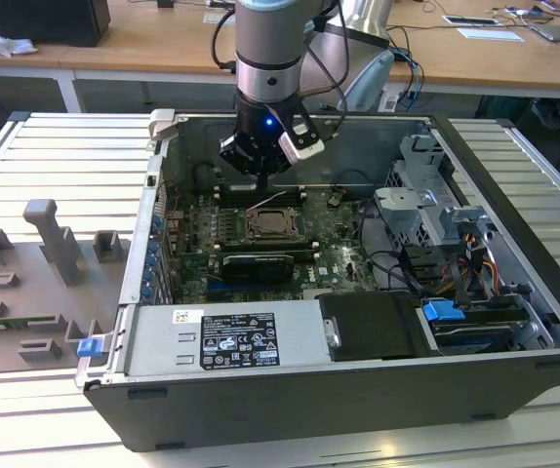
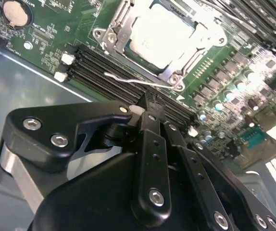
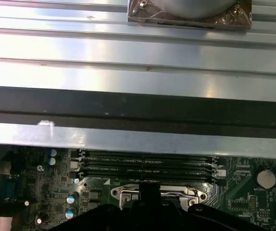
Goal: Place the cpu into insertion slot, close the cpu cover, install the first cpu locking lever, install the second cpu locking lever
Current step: 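Install the first cpu locking lever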
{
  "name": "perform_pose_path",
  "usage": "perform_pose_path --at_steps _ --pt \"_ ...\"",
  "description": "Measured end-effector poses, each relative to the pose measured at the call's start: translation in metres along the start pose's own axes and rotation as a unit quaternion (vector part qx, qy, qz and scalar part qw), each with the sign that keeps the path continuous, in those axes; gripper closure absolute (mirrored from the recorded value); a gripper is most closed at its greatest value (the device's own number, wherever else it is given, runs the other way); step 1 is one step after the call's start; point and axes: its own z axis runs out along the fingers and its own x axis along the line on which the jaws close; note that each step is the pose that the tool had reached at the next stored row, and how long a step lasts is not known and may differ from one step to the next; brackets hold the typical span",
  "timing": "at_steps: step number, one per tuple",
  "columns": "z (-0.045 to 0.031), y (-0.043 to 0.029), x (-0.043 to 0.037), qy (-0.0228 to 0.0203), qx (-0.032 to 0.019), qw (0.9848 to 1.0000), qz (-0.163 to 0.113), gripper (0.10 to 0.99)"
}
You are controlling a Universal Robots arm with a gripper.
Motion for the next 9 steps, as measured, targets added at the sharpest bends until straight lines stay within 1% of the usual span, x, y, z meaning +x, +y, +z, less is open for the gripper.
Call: perform_pose_path --at_steps 1,2,4,9 --pt "0.0016 -0.0002 -0.0012 0.0 0.0 1.0 0.0 0.98" --pt "0.0048 -0.0005 -0.0032 0.0 -0.0001 1.0 0.0 0.98" --pt "0.0079 -0.0007 -0.0052 0.0 -0.0001 1.0 0.0 0.98" --pt "0.0114 -0.0009 -0.01 -0.0001 -0.0003 1.0 0.001 0.98"
